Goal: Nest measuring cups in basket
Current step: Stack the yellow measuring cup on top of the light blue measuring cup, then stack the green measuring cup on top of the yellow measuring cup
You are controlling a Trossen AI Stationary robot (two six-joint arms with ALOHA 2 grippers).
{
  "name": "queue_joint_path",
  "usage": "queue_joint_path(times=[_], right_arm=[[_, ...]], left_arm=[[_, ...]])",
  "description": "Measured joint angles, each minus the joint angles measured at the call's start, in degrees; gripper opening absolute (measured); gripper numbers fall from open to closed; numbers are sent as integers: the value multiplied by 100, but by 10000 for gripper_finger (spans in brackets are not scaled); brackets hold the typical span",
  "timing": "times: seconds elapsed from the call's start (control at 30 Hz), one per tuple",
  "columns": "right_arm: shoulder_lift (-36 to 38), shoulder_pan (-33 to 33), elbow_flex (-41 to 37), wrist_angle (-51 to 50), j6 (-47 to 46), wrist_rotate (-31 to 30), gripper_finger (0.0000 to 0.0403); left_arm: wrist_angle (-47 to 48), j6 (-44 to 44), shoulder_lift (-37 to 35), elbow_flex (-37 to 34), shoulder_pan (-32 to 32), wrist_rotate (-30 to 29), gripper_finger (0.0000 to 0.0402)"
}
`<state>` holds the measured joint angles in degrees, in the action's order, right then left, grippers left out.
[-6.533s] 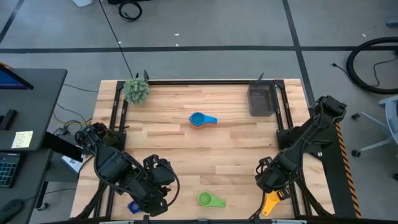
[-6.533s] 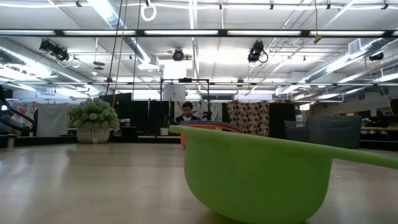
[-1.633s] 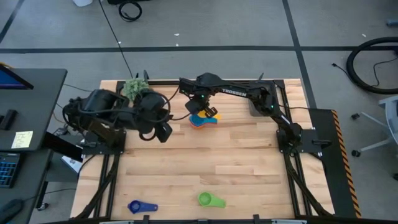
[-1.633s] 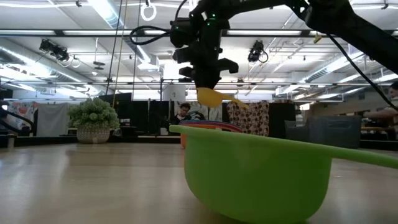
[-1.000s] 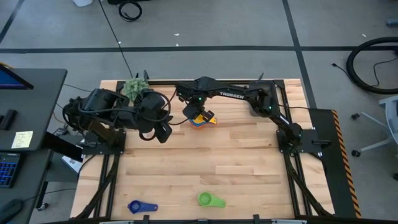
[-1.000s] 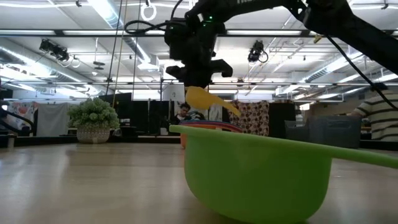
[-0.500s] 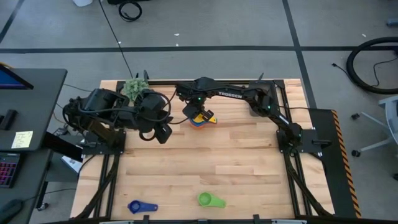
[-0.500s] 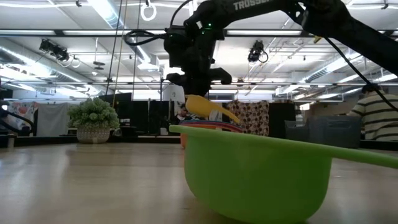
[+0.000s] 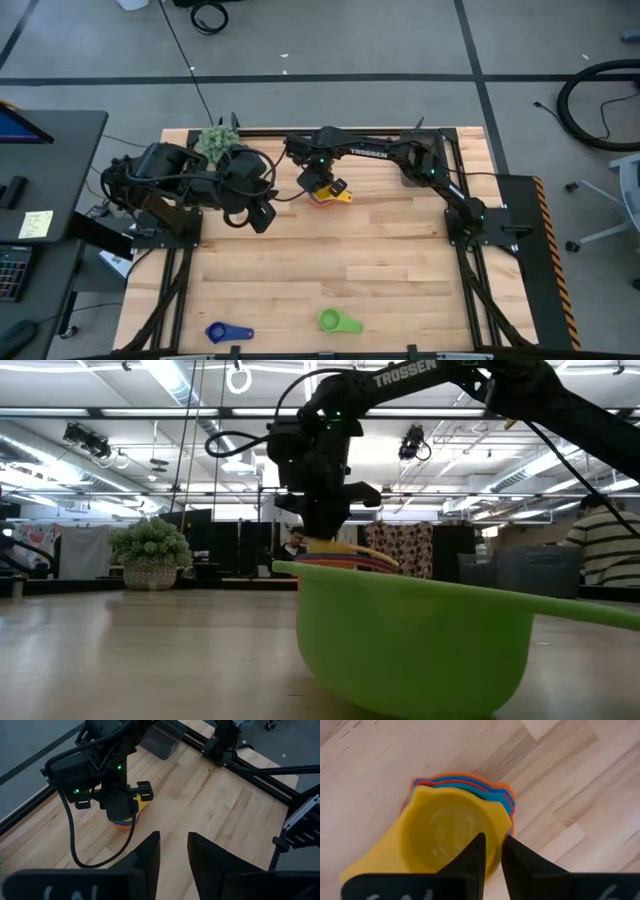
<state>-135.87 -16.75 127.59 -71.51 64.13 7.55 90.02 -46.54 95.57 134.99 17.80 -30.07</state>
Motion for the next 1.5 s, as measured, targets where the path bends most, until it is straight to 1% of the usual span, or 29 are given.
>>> queue_joint_path(times=[0.17, 0.23, 0.37, 0.53, 0.6, 0.7, 0.8, 0.9, 0.97, 1.1, 1.17, 1.3, 1.4, 1.5], right_arm=[[0, 2, -1, 196, -357, -53, 65], [0, 16, 4, 231, -393, -195, 66], [2, 92, 258, 208, -536, -608, 67], [47, 266, 749, 147, -1660, -771, 59], [256, 345, 640, 109, -1806, -795, 54], [573, 472, 737, -114, -2007, -798, 45], [1041, 599, 726, -132, -2170, -796, 38], [1594, 706, 723, -145, -2647, -740, 32], [2003, 753, 723, -167, -3026, -552, 30], [2806, 821, 726, -165, -3638, -132, 28], [3179, 863, 723, -148, -3825, 4, 28], [3846, 971, 726, -147, -4340, 20, 28], [4232, 1073, 723, -142, -4745, 14, 27], [4553, 1203, 723, -159, -4902, 17, 26]], left_arm=[[0, -4, 0, 1, 1, 1, 103], [0, -4, 0, 1, 7, 1, 103], [0, 183, 0, 1, 7, 8, 103], [0, 241, 0, 1, 7, 343, 103], [-2, 221, 0, 1, 15, 480, 103], [0, 227, 0, 1, 96, 751, 103], [-1, 229, 0, 1, 180, 967, 103], [-2, 239, 0, 1, 258, 1042, 103], [-11, 396, 0, -43, 310, 1032, 103], [0, 529, 8, -300, 313, 1022, 103], [-2, 567, 3, -412, 310, 1238, 103], [-4, 679, 5, -828, 325, 1734, 103], [1, 631, 7, -1144, 387, 1772, 103], [-132, 368, 2, -1545, 439, 1794, 103]])
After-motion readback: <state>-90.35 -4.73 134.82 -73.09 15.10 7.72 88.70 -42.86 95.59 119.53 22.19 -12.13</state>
